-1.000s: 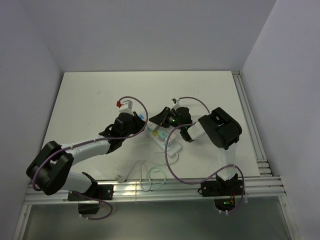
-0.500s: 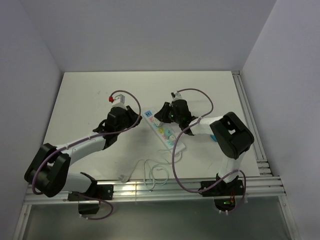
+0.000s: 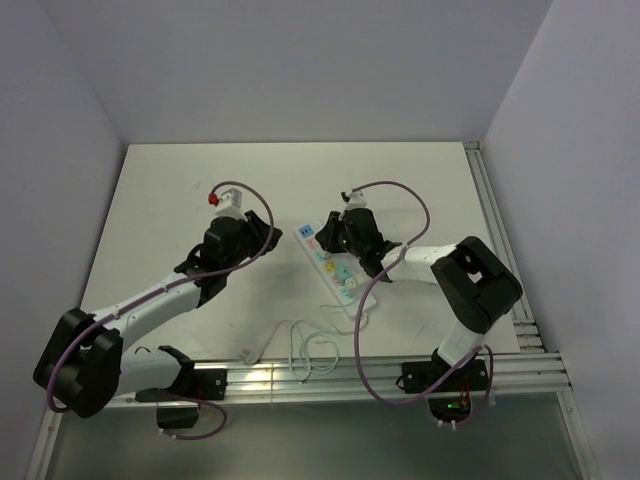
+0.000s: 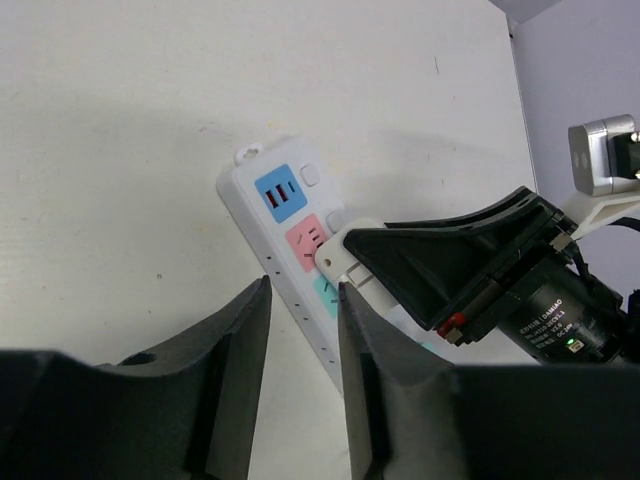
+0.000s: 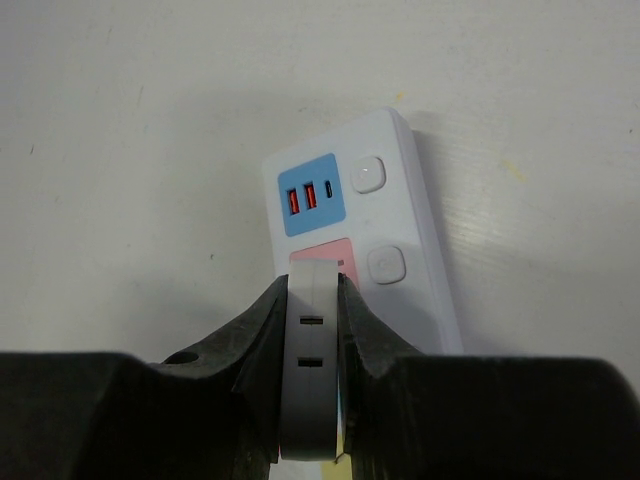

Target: Insert the plug

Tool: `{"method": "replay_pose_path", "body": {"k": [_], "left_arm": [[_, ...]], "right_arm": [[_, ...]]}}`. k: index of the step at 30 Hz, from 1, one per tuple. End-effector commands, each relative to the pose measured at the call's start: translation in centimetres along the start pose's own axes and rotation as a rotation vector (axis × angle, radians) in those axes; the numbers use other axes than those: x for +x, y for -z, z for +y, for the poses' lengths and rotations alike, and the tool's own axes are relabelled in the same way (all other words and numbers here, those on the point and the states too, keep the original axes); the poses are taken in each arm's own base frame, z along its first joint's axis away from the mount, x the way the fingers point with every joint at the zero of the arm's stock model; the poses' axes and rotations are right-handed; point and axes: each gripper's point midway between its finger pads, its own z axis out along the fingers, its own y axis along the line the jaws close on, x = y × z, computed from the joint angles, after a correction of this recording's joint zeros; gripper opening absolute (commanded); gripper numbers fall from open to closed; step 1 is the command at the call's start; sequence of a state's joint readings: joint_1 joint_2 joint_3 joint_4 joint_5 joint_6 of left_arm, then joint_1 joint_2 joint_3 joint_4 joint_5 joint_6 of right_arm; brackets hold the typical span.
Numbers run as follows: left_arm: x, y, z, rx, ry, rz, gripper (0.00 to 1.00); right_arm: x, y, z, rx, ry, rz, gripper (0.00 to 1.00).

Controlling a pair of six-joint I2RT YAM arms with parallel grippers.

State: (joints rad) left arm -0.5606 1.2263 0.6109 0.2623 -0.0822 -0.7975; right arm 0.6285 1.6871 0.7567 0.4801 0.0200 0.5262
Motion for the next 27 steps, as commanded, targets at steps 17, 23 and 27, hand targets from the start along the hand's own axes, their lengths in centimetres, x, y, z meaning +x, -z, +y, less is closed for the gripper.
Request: {"method": "replay_pose_path", "body": {"k": [17,23,27], "left_arm": [[-3.4,5.3,-4.0,0.147,-0.001,-0.075,0.81],[-3.5,7.1,-5.3,0.233,-0.001,-0.093,0.77],[-4.2,7.7,-6.3,0.257,-0.015,-0.092,0.75]], "right_arm": [[-2.6,3.3,5.3,-0.045,0.060,0.152,0.00],[-6.8,4.7,7.8,-0.103,0.064,0.059,0.00],[-8.3,5.1,8.8,-0.095,0.080,0.078,0.00]]}}
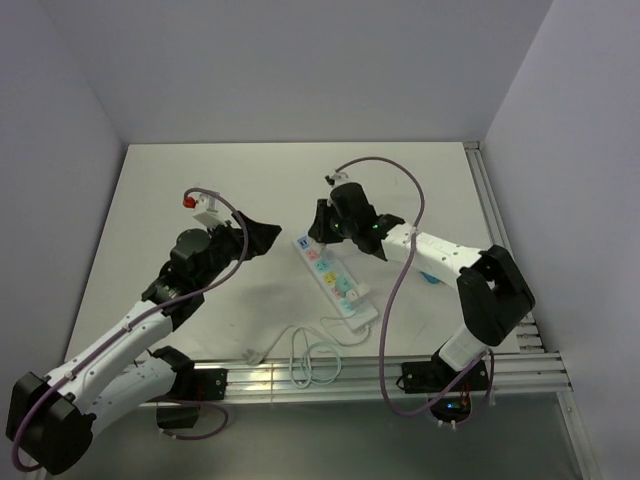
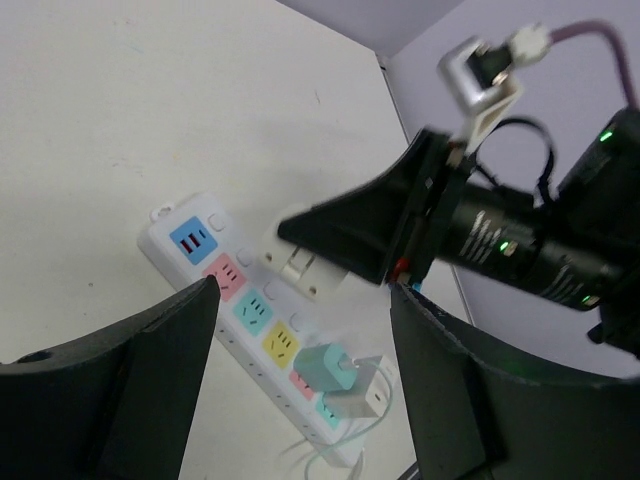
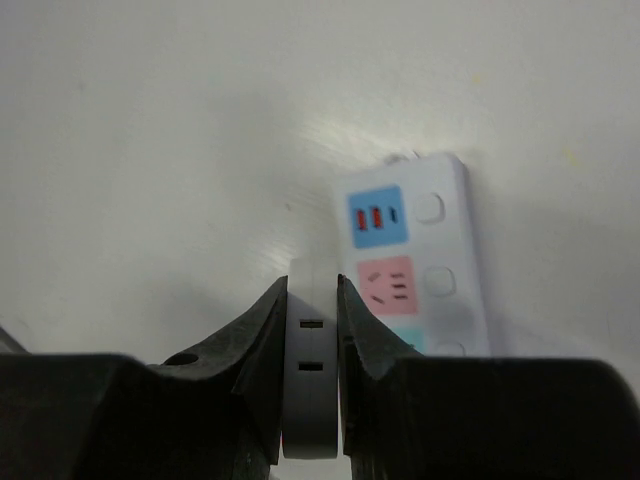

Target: Insert the plug

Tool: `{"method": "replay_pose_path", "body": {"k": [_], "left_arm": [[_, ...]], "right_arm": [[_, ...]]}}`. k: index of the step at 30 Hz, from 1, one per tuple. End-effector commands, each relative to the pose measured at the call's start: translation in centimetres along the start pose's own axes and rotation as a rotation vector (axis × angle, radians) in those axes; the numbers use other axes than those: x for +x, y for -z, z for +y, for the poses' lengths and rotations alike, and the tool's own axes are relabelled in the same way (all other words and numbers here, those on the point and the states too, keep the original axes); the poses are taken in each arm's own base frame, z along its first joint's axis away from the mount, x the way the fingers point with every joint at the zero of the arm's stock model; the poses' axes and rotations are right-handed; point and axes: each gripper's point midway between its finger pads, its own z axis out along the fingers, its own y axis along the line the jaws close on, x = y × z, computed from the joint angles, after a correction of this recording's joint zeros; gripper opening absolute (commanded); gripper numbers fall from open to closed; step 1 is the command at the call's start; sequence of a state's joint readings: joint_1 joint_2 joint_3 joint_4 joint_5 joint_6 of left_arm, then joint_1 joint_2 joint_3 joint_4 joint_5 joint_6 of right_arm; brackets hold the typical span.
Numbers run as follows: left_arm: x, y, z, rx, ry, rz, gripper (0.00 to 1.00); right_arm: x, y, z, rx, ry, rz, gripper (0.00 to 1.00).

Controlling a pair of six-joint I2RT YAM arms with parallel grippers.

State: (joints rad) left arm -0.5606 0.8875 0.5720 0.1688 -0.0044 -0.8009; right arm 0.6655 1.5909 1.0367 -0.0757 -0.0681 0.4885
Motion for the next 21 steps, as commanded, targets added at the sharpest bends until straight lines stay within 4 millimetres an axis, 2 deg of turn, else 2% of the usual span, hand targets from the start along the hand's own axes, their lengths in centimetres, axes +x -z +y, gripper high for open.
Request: {"method": "replay_pose_path", "body": {"k": [1,5,8,9,12,13,15,16,17,18,19,21], "left_arm": [[-0.8,0.5,-1.8,0.059,-0.024,0.004,0.75],[-0.9,0.8,-1.8,0.053,-0.022,-0.003,0.74],[-0.5,1.1,-1.7,0.073,-0.024,0.000,0.72],[-0.3,1.2,-2.1,0.096,-0.025,0.009,0.71],[0.0,1.9,-3.3,0.174,-0.012,0.015,0.69],[0.5,2.5,-4.2,0.231,-0.007,0.043,0.69],[0.0,3.2,-6.0,0.320,0.011,0.040,0.69],[0.1,3.7,-6.8,0.367,0.012,0.051,0.70],[0.1,4.5,-8.3,0.445,0.018,0.063,0.71],[0.1,5.1,-8.9,0.486,0.018,0.065,0.74],[0.1,5.9,-9.5,0.525,0.034,0.065,0.75],[-0.5,7.3,-11.1,0.623,0.022,0.040,0.79]], "right_arm": [[-5.7,2.6,3.6,-0.071,0.033,-0.120,0.00],[-4.0,1.6,3.7,-0.101,0.006,-0.073,0.00],[-3.3,2.4,4.4,-0.159,-0.027,-0.095,0.00],[-3.9,2.9,5.3,-0.208,-0.032,-0.114,0.00],[-4.8,5.4,7.6,-0.329,-0.060,-0.139,0.00],[-5.0,6.9,8.4,-0.372,-0.080,-0.149,0.00],[-5.5,8.5,9.3,-0.445,-0.103,-0.170,0.00],[-5.8,10.6,10.6,-0.528,-0.140,-0.166,0.00],[-5.3,11.2,10.5,-0.558,-0.163,-0.161,0.00],[-6.3,12.3,10.5,-0.595,-0.178,-0.195,0.00],[-6.5,14.2,11.2,-0.652,-0.206,-0.199,0.00],[-7.6,16.1,11.5,-0.699,-0.224,-0.233,0.00]]}}
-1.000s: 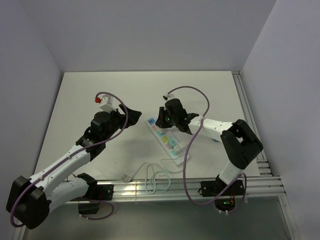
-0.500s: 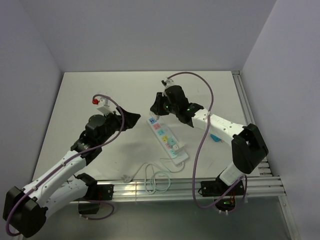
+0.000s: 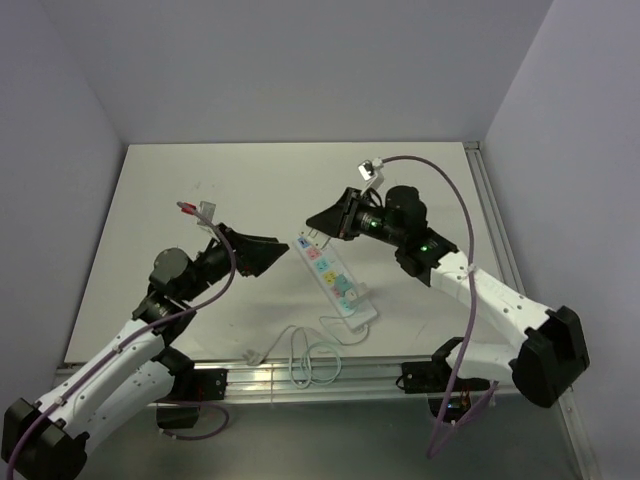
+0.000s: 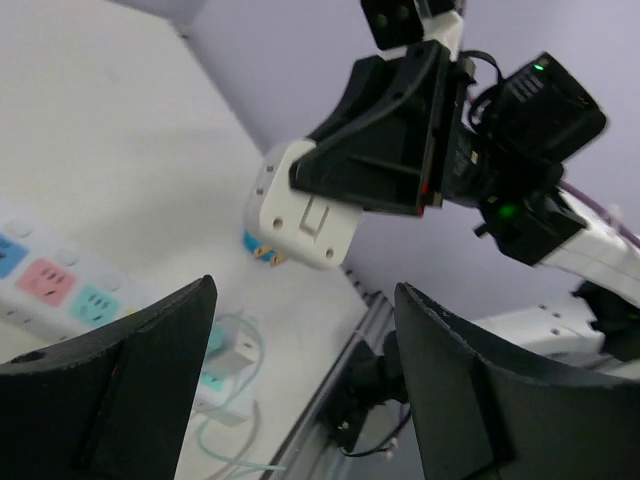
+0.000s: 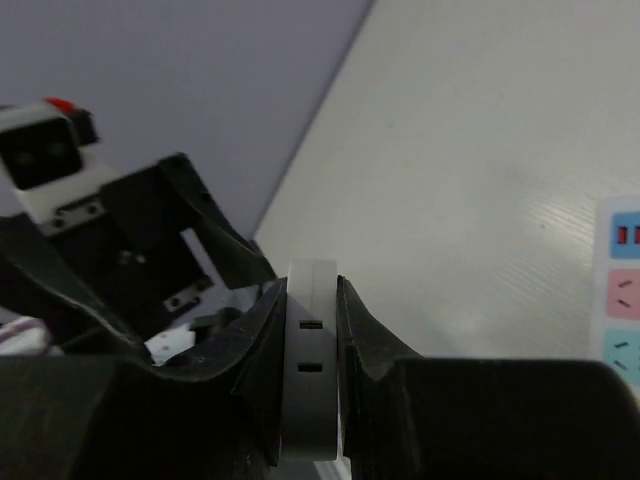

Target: Insert the plug

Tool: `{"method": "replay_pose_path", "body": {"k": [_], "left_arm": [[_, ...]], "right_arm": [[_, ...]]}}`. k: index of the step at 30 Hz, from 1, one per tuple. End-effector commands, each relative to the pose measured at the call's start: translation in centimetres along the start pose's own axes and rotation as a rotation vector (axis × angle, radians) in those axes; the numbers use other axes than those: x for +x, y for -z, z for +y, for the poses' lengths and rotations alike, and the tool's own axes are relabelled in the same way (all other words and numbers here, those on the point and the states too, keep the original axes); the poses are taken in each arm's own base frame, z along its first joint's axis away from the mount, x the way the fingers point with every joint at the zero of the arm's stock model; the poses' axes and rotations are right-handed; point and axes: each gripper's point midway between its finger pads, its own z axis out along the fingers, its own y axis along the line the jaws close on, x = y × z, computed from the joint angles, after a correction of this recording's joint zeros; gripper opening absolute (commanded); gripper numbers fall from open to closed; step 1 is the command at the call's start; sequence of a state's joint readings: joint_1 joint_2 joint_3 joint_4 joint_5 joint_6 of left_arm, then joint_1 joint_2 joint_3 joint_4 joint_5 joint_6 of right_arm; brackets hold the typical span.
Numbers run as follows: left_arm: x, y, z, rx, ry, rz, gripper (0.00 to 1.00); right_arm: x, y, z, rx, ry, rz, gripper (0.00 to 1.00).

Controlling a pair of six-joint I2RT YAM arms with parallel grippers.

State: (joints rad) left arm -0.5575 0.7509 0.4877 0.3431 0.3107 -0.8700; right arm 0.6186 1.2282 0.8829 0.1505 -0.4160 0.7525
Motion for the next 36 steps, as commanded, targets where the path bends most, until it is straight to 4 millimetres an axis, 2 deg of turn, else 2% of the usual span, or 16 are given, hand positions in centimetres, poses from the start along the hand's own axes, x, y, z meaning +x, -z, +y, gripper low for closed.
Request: {"method": "replay_pose_path", "body": {"k": [1,2,3,4,5,6,7,12,14,17,23,27,36], "left_arm": [[-1.0,1.7,-5.8,0.274,-0.019,-0.025,0.78],[-1.2,2.1,-7.0,0.333,-0.035,-0.031,0.77],[-1.2,2.2,-7.5,0.360,-0.032,-0.029,0.77],[-0.9,2.4,-7.7,0.382,-0.004,-0.018,0.77],[-1.2,2.9,-8.8,0.445,-0.015,-0.034,0.76],[-0.9,3.0,-8.8,0.460,0.001,-0.032,0.77],[-1.4,3.3,-9.6,0.503,0.009,-0.055,0.77],[-1.8,2.2,-9.7,0.483,0.017,-0.072,0.79],[-2.0,2.4,-10.3,0.502,0.011,-0.093,0.82],[-2.2,1.3,-10.7,0.496,0.028,-0.081,0.83],[-2.6,0.1,-13.0,0.555,0.044,-0.078,0.83],[-3.2,0.3,-14.0,0.568,0.037,-0.099,0.82],[-2.5,0.1,-13.6,0.550,0.070,-0.062,0.65]], "right_arm": [[-3.3,3.1,6.3,-0.229,-0.045,-0.082,0.00],[-3.6,3.5,6.9,-0.243,-0.045,-0.090,0.00],[-4.0,4.3,7.9,-0.272,-0.057,-0.108,0.00],[-4.2,4.6,8.5,-0.288,-0.057,-0.118,0.00],[-4.5,4.9,8.8,-0.292,-0.056,-0.130,0.00],[-4.7,5.1,9.3,-0.305,-0.063,-0.130,0.00],[-4.8,5.2,9.7,-0.321,-0.071,-0.126,0.00],[-5.2,6.4,11.8,-0.407,-0.111,-0.142,0.00],[-5.2,6.6,12.4,-0.420,-0.110,-0.138,0.00],[-5.0,6.5,13.5,-0.464,-0.125,-0.121,0.00],[-4.7,5.5,14.7,-0.483,-0.125,-0.099,0.00],[-4.6,5.6,15.2,-0.490,-0.118,-0.103,0.00],[-5.3,5.1,15.1,-0.477,-0.111,-0.127,0.00]]}}
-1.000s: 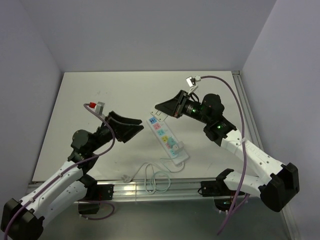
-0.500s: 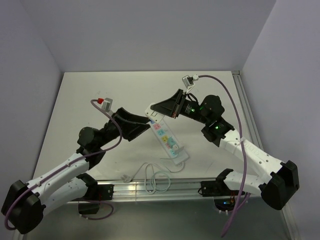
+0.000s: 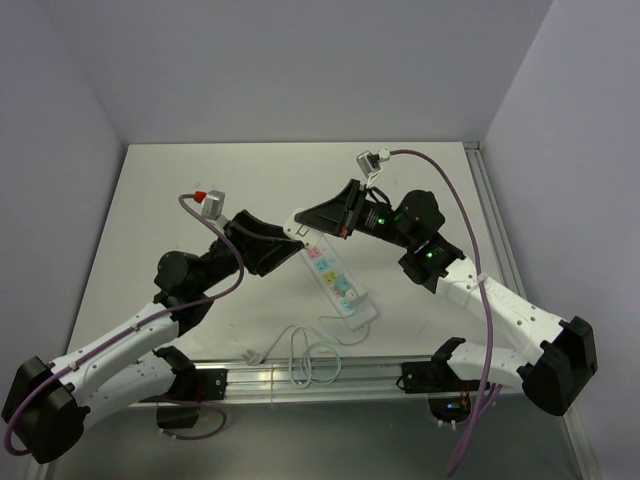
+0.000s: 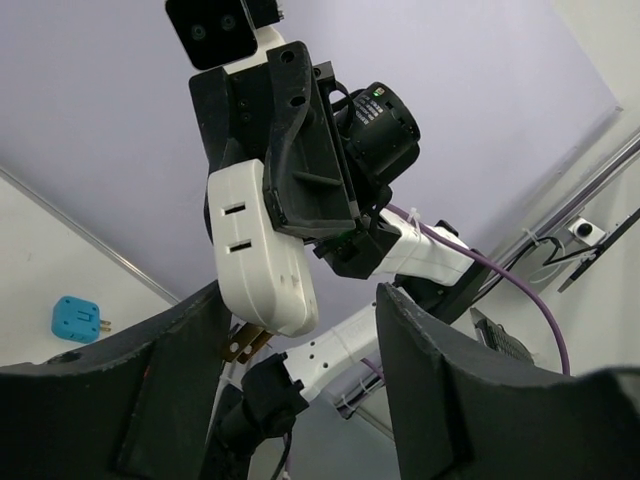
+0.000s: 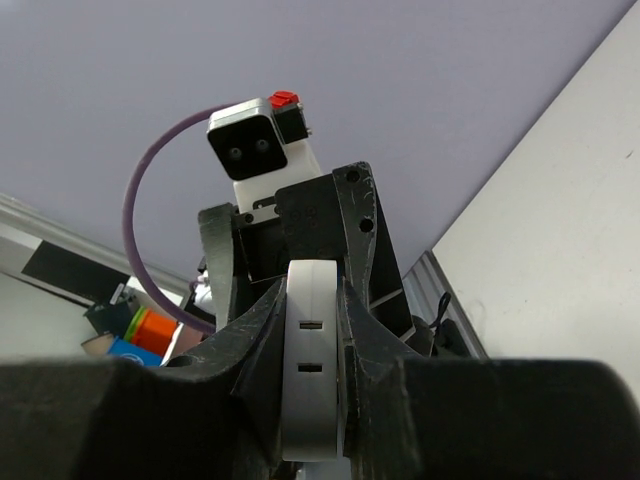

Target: Insert the plug

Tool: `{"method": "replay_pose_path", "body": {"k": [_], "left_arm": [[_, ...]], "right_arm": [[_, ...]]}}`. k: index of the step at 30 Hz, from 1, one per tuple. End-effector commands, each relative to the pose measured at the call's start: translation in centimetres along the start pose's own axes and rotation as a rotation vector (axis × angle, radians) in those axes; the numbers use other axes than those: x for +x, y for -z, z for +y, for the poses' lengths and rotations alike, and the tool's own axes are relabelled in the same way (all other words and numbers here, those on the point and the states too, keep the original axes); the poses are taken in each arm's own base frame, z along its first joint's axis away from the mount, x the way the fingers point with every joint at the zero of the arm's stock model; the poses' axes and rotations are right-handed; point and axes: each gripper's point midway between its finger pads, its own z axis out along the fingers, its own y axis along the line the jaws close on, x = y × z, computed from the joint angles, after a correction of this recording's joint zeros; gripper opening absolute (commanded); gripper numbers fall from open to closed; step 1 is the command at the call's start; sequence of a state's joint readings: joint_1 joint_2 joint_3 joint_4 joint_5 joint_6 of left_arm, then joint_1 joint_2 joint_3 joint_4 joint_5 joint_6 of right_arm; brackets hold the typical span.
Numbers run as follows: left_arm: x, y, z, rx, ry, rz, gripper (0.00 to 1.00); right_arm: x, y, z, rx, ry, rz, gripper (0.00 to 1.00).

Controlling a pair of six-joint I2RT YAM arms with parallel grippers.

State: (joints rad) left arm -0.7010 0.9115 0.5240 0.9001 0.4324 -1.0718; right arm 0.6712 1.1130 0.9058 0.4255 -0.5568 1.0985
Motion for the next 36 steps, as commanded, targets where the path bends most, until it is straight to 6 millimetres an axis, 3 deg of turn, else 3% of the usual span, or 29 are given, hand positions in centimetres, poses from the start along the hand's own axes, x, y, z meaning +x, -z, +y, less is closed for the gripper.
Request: {"method": "replay_pose_path", "body": {"k": [1,9,10,11,16,25,27,28,31,33,36], "left_arm": [[-0.8,-0.2,-1.9,0.053,-0.010,-0.017,0.62],[-1.0,-0.3,-1.8,0.023,-0.004,-0.012,0.44],[-1.1,-0.4,-1.4,-0.001,0.004,-0.016,0.40],[-1.4,-0.7,-1.4,-0.017,0.006,-0.015,0.29],[-0.9,-0.7,0.8,-0.135,0.030,0.017,0.05],[-0.7,-0.5,1.6,-0.165,0.007,0.021,0.01],[-0.7,-0.3,2.1,-0.185,-0.007,0.019,0.19],[-0.7,-0.2,2.3,-0.196,-0.012,0.014,0.51],[-0.9,0.6,3.2,-0.253,-0.047,-0.002,0.84],[-1.2,1.4,4.1,-0.320,-0.081,-0.020,0.93],[-1.9,2.8,4.8,-0.396,-0.118,-0.052,0.99]], "right_arm": [[-1.9,-0.5,2.7,-0.069,0.055,-0.059,0.00],[-2.3,-1.0,2.0,-0.031,0.082,-0.064,0.00],[-2.5,-1.0,1.8,-0.015,0.094,-0.078,0.00],[-2.2,-1.0,1.1,0.017,0.113,-0.063,0.00],[-2.5,-0.9,0.8,0.088,0.204,-0.068,0.00],[-1.2,-1.0,-0.7,0.130,0.277,0.011,0.00],[-1.4,-0.8,-0.6,0.139,0.288,-0.003,0.00],[-1.6,-0.7,-0.6,0.146,0.301,-0.007,0.00],[-2.2,-0.5,-1.2,0.200,0.320,-0.028,0.00],[-2.7,-0.2,-2.2,0.262,0.344,-0.038,0.00],[-3.1,0.3,-3.8,0.345,0.376,-0.046,0.00]]}}
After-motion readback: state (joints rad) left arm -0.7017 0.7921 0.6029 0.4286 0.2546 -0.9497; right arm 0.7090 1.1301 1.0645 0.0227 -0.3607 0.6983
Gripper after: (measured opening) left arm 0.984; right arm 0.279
